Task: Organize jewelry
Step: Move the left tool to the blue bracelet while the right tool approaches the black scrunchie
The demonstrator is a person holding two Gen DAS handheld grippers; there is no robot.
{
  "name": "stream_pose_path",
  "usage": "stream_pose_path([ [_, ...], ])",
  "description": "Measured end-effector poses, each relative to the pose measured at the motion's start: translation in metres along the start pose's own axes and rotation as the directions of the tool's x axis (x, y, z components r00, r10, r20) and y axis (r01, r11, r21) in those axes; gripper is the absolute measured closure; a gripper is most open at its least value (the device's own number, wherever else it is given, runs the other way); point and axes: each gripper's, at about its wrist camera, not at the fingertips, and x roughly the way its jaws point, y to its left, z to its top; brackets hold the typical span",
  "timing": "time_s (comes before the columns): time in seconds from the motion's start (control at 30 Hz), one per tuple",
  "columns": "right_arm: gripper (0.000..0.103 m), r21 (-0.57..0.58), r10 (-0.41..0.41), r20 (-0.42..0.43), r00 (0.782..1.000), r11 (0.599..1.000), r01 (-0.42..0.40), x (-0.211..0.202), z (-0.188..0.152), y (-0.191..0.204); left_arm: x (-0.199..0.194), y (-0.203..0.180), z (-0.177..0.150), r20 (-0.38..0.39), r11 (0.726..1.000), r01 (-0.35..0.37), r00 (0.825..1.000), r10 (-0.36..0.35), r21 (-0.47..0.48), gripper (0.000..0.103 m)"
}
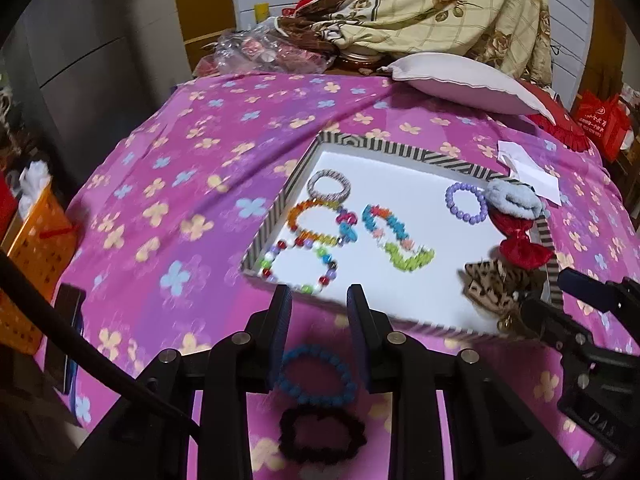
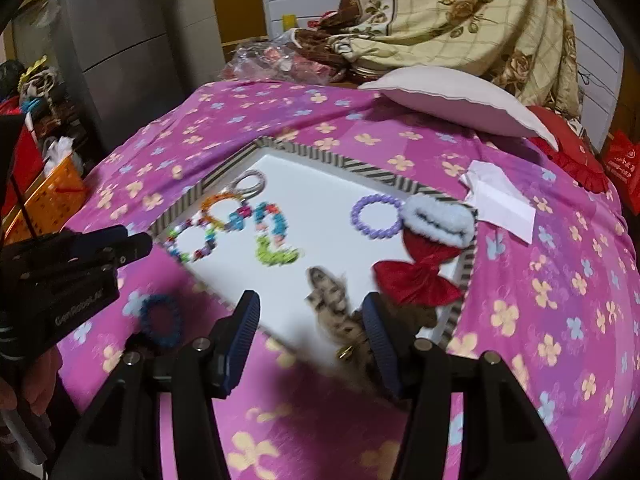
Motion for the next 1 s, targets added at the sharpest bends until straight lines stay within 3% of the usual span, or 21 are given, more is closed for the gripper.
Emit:
stream_pose_path([
  [0.43,0.044,-0.054,0.084,-0.065,0.994,0.995,-0.087,0.004,-0.042,0.055,-0.018,0.063,-0.037,-0.050,0.991,0.020,0.998,-0.027,-0.131,0.062],
  [0.8,0.045,-0.086,0.169,-0.132,0.977,0.980,-0.182,0.039,-0.061,0.098,0.005,0.094,-0.054,-0.139,0.976,0.027,0.989,-0.058,-0.214,0.062],
  [0.87,0.048,-0.086,0.175,-0.152,0.973,0.978,-0.189,0.051,-0.063,0.105,0.013,0.094,-0.054,-0.158,0.974,0.030,0.985,-0.067,-0.226,0.062],
  [1.0,0.069,-0.114,0.166,-0.144,0.976,0.976,-0.183,0.068,-0.067,0.114,0.028,0.093,-0.055,-0.188,0.970,0.035,0.979,-0.082,-0.241,0.062],
])
